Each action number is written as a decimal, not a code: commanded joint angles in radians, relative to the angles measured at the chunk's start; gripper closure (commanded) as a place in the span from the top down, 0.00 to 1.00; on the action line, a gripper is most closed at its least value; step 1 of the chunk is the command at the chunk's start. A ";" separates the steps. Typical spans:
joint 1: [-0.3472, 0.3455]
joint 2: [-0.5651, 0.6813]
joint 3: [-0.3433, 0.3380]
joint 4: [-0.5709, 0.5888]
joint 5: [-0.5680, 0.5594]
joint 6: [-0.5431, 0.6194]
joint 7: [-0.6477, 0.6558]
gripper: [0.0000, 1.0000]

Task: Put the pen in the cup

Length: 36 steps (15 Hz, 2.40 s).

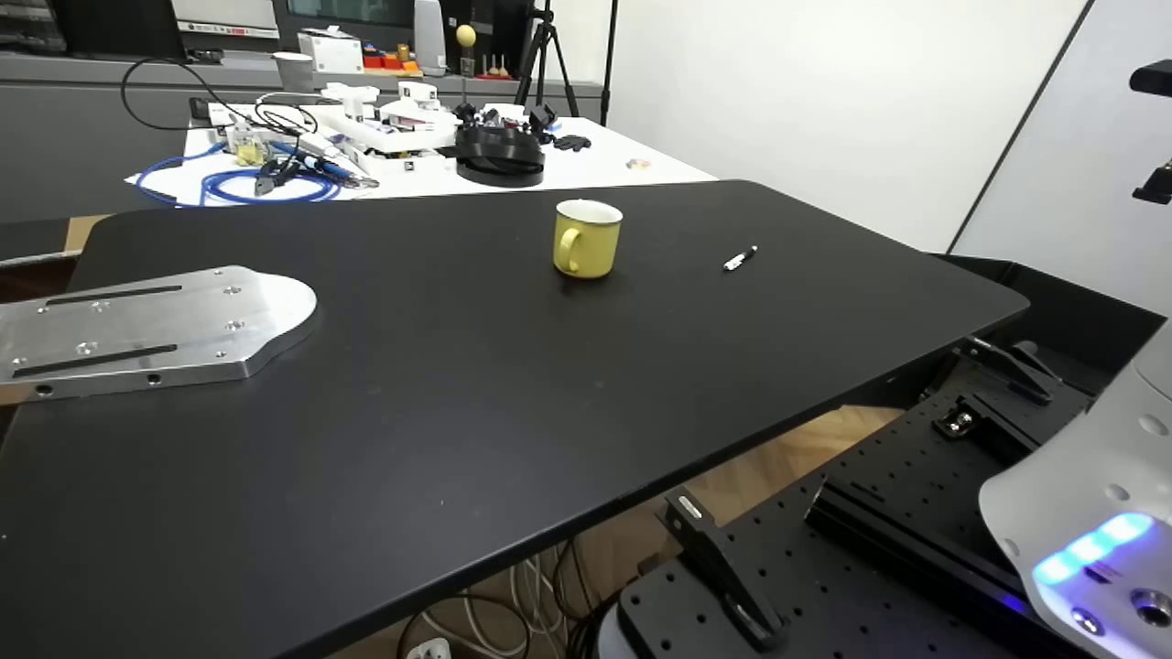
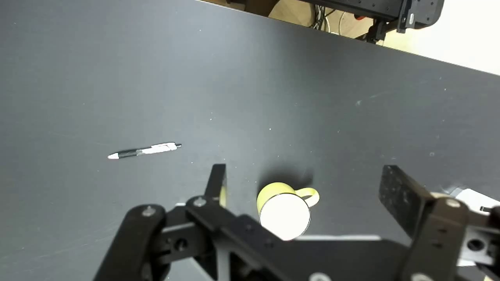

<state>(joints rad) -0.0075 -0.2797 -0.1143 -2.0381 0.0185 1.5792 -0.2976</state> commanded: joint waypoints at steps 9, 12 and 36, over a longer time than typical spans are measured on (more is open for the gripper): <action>-0.049 0.040 -0.003 0.051 0.004 0.094 0.141 1.00; -0.093 0.096 -0.036 0.134 0.027 0.133 0.193 1.00; -0.151 0.696 -0.167 0.290 0.131 0.672 1.047 1.00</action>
<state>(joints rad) -0.1864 0.3839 -0.2622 -1.7583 0.1695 2.2784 0.6062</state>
